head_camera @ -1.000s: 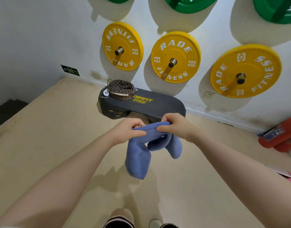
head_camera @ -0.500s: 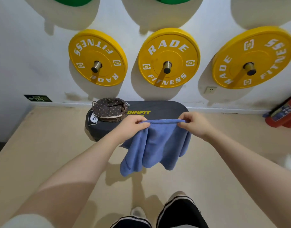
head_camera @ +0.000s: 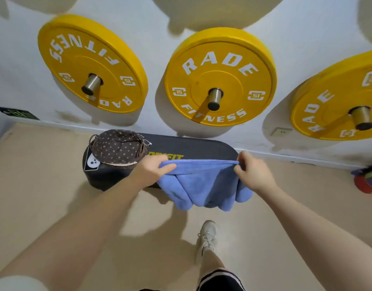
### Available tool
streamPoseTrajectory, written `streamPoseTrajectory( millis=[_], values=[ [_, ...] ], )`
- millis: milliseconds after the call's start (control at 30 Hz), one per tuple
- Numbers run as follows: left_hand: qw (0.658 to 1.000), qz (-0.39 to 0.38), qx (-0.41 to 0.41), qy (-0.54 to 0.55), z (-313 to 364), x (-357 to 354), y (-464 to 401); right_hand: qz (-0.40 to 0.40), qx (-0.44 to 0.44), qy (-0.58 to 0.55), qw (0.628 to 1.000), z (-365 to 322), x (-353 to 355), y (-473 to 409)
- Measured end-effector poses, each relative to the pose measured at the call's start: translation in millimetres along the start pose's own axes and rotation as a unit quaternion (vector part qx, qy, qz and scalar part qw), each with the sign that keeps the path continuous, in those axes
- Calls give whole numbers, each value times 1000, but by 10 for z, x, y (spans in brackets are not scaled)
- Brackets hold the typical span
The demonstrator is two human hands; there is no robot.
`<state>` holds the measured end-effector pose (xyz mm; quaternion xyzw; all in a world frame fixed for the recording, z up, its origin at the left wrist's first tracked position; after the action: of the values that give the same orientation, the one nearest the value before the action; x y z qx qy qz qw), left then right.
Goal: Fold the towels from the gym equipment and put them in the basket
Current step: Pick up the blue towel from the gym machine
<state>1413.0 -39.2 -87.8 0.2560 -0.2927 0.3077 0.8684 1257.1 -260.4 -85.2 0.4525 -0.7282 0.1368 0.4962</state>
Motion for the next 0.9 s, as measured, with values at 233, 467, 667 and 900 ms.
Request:
streamPoseTrajectory(
  millis=[233, 467, 667, 900],
  values=[
    [990, -97, 37, -98, -250, -645, -734, -297, -82, 7, 951, 808, -721, -620],
    [962, -190, 94, -173, -712, -990, -1191, -322, -87, 11, 943, 1033, -1014, -1174],
    [972, -90, 38, -214, -1340, -1298, -2107, -177, -77, 68, 979, 1375, -1759, -1992],
    [933, -19, -11, -359, -2568, -2152, -3224, -97, -34, 110, 989, 2087, -3036, -3076]
  ],
)
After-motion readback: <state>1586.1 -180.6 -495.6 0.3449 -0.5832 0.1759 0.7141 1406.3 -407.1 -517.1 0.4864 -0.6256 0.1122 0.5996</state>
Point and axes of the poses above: each hand's wrist, its own y-axis away from the middle knuckle, its own x-axis out of the back of the hand, z = x × y, the point moved 8 cm from there along -y, towards the middle knuckle
